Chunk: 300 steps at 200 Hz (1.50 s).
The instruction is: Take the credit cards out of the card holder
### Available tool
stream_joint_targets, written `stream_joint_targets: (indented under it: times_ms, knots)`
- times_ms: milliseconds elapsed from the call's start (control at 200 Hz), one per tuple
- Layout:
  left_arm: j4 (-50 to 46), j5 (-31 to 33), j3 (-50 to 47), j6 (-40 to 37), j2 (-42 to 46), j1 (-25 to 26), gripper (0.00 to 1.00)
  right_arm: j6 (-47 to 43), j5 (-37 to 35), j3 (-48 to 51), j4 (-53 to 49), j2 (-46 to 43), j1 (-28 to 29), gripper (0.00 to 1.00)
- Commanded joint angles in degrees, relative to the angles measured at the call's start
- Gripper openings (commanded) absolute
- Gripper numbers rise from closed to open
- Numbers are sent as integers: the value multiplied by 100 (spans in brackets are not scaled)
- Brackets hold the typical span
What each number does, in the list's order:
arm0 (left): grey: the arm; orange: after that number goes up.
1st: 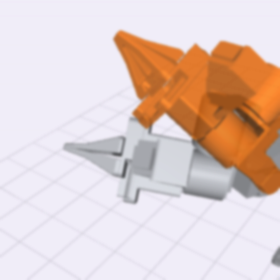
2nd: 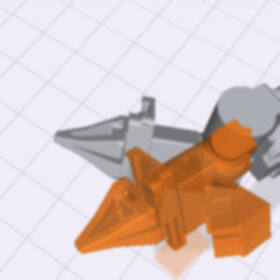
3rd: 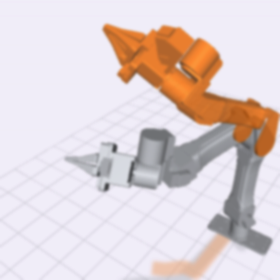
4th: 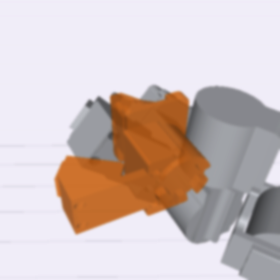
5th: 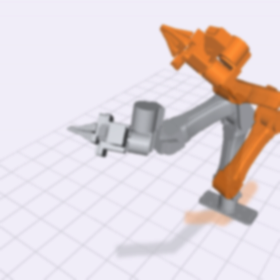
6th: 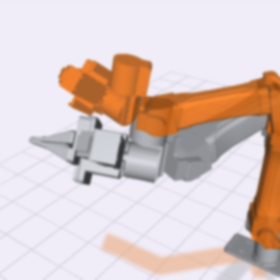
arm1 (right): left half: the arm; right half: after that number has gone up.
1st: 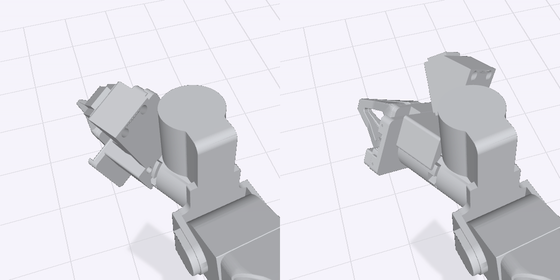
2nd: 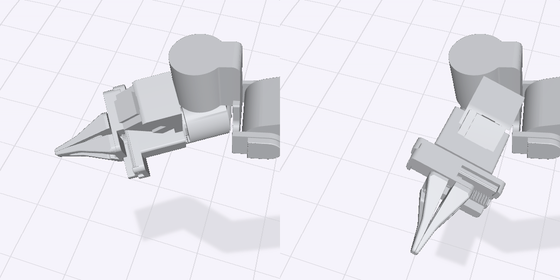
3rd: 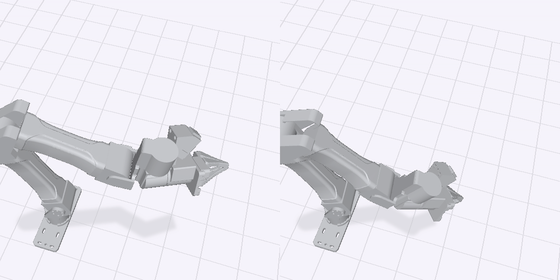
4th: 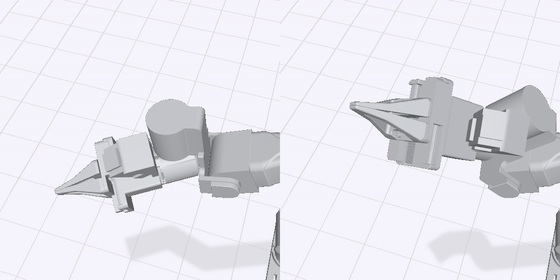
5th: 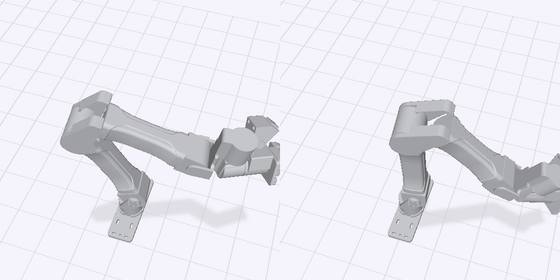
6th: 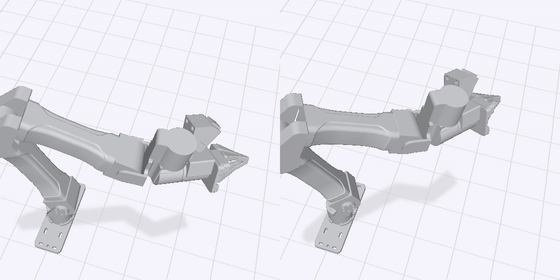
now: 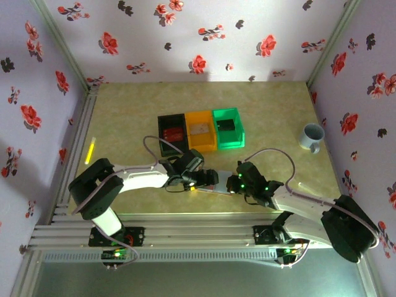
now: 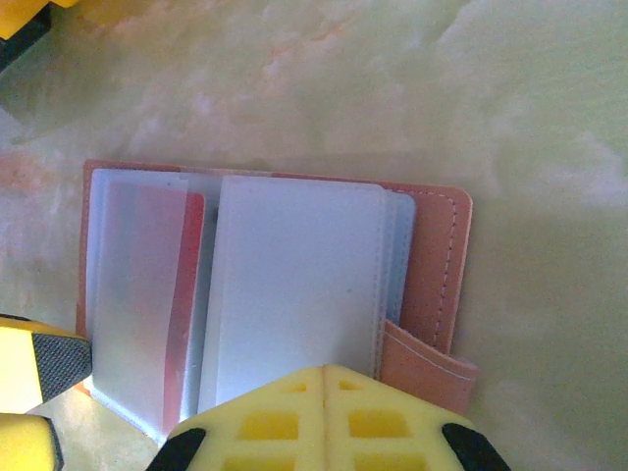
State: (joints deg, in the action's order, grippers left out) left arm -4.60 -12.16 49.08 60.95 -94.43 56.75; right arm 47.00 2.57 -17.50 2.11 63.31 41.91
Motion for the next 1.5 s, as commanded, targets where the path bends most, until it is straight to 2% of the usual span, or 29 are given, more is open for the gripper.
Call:
stream_joint_targets:
  times_ms: [0,490,735,915,1145,1495]
  knots:
    - [-472,315,149,-220,-40,55,89,-25,50,71,128,102,-26,5]
    - [-832,678,298,-417,-12,90,89,-33,64,146,255,260,-25,4]
    - [-578,586,326,-275,-145,167,88,-16,110,148,339,351,-19,3]
    - [-548,584,370,-210,86,169,88,-7,147,159,360,384,-22,3]
    - [-804,835,412,-225,285,170,88,-24,122,183,291,292,-28,2]
    - [-496,703,392,-39,84,271,88,-38,95,194,242,236,-30,2]
